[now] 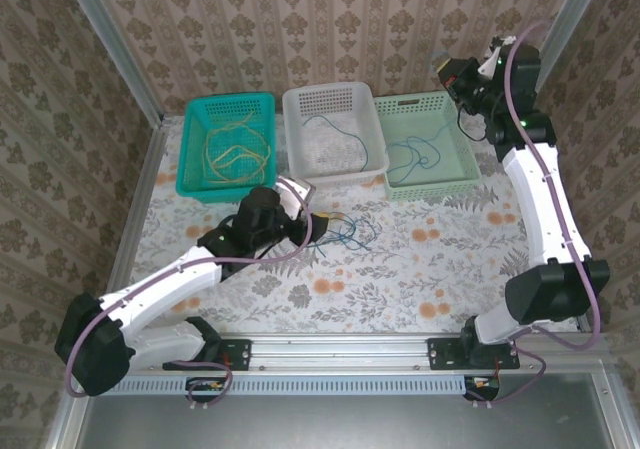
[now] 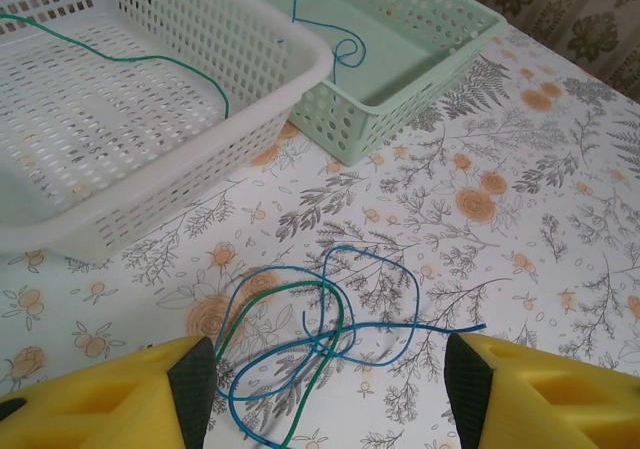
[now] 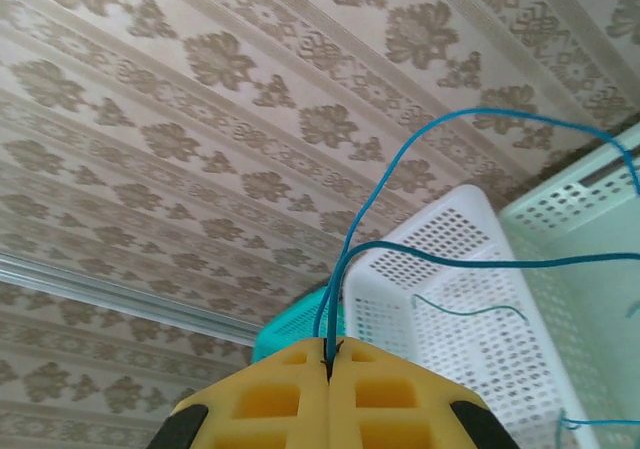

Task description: Untangle the cables

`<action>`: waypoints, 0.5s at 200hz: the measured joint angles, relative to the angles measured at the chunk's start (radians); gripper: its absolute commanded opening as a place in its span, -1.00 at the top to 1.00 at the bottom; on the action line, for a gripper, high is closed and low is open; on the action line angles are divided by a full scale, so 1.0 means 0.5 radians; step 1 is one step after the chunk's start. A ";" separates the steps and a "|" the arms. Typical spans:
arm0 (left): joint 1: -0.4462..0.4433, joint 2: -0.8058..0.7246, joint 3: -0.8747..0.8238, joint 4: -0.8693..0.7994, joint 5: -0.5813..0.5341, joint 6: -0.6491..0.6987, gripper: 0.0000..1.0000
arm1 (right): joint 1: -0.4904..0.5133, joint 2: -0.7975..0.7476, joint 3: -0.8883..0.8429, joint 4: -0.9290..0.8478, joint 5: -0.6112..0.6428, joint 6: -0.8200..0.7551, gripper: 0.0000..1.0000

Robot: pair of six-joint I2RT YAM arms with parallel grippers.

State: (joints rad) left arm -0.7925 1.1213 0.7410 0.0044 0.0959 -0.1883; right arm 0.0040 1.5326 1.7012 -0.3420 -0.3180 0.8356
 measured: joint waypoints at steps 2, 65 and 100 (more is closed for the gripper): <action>0.001 -0.003 -0.002 -0.001 -0.001 0.000 -0.30 | 0.000 0.008 0.000 -0.011 0.001 -0.011 1.00; 0.004 -0.033 -0.016 -0.017 -0.036 -0.001 -0.29 | -0.043 0.148 0.021 -0.240 0.053 -0.239 1.00; 0.004 -0.024 -0.016 -0.023 -0.037 -0.005 -0.29 | -0.067 0.390 0.120 -0.349 0.052 -0.343 1.00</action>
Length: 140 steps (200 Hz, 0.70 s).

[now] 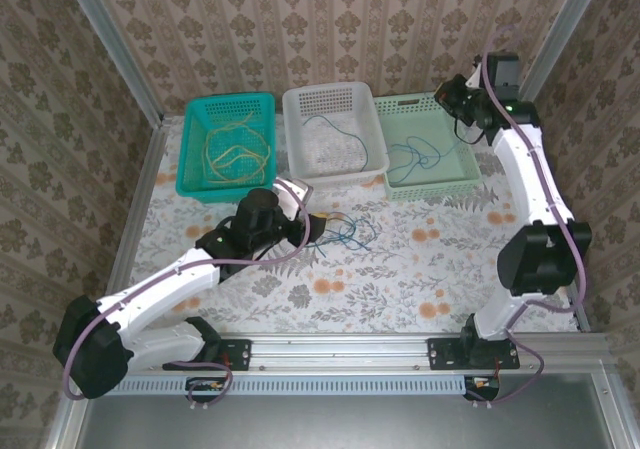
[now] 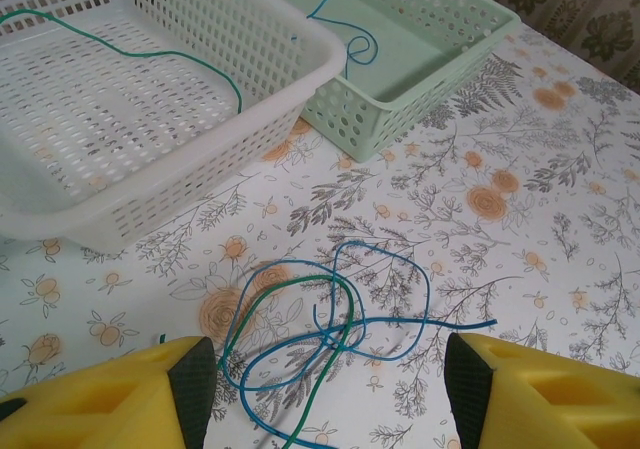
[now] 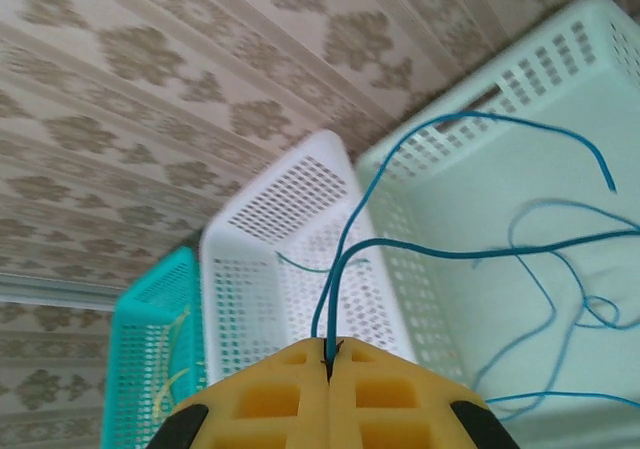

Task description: Untangle the cables

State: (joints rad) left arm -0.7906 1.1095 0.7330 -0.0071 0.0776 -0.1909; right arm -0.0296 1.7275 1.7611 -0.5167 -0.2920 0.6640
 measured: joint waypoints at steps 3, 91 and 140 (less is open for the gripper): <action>0.001 0.002 0.000 -0.001 0.000 0.000 -0.29 | 0.000 0.025 0.000 -0.013 0.000 -0.008 1.00; 0.002 0.012 0.001 -0.032 -0.015 -0.015 -0.33 | -0.002 0.534 0.040 -0.192 0.005 -0.081 -0.79; 0.002 0.012 0.001 -0.067 -0.037 -0.037 -0.41 | -0.013 0.562 0.076 -0.181 0.063 -0.080 -0.99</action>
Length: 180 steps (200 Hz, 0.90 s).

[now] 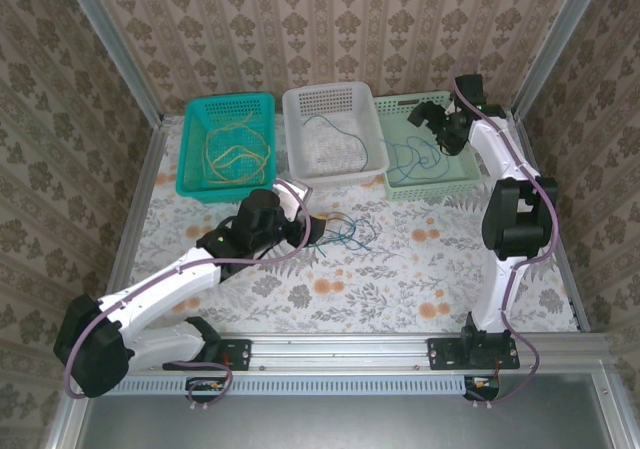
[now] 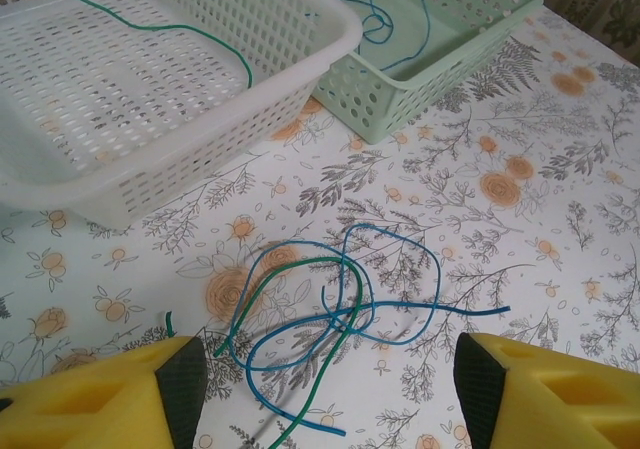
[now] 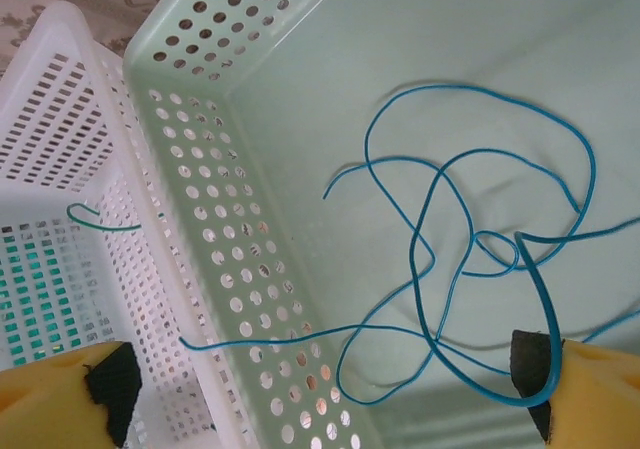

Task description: Untangle the cables

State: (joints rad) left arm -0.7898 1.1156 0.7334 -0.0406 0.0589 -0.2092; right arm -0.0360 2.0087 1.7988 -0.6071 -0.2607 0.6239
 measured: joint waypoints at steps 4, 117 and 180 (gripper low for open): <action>0.001 0.000 0.000 -0.001 -0.001 0.000 -0.42 | -0.002 -0.003 -0.001 0.002 -0.001 0.002 -0.99; 0.011 0.000 0.000 -0.025 -0.007 -0.003 -0.49 | -0.076 0.542 1.113 -0.931 0.211 -0.329 -0.99; 0.011 0.079 0.002 -0.026 0.008 -0.015 -0.51 | -0.081 0.581 0.835 -1.104 -0.126 -0.565 -0.99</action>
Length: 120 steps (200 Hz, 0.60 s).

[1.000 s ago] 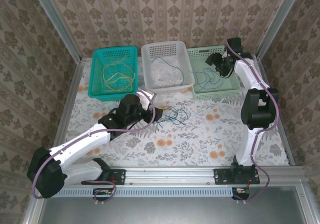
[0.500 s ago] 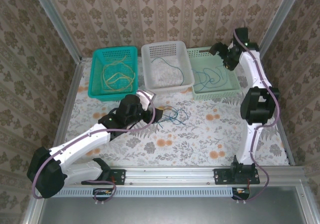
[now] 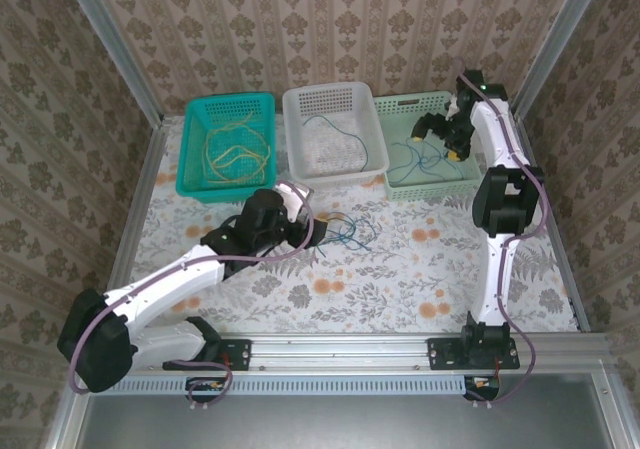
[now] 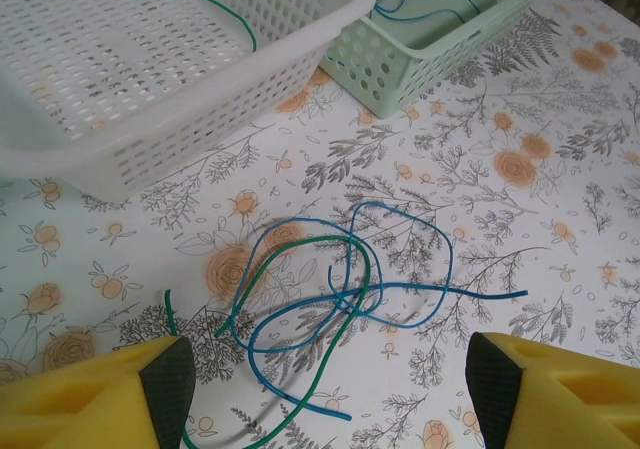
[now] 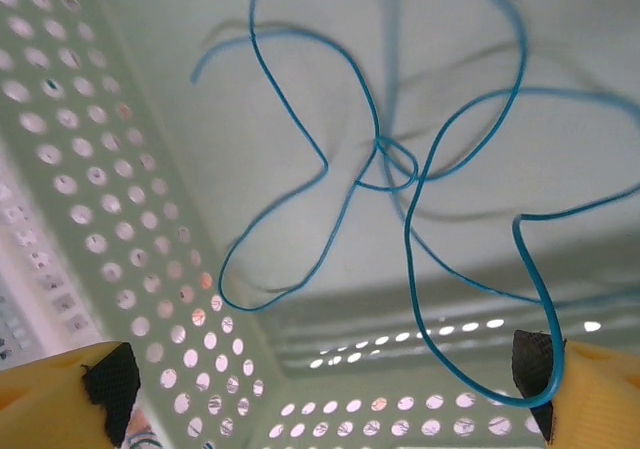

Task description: Untangle the cables

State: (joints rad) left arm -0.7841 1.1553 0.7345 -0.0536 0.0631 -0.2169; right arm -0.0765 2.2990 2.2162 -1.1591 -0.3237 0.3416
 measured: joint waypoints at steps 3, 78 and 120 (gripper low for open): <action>0.000 0.000 0.000 -0.001 0.000 0.000 -0.51 | 0.002 -0.003 -0.033 0.008 -0.006 -0.002 -0.99; -0.047 0.322 0.318 -0.004 0.124 0.063 -0.16 | -0.012 -0.398 -0.626 0.213 -0.300 -0.048 -0.99; -0.134 0.762 0.799 -0.005 0.283 0.182 -0.26 | -0.101 -0.826 -0.986 0.546 -0.501 0.130 -1.00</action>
State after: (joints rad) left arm -0.8509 1.5364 1.1339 -0.0559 0.2047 -0.1257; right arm -0.1272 1.8862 1.7233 -0.8860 -0.5743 0.4065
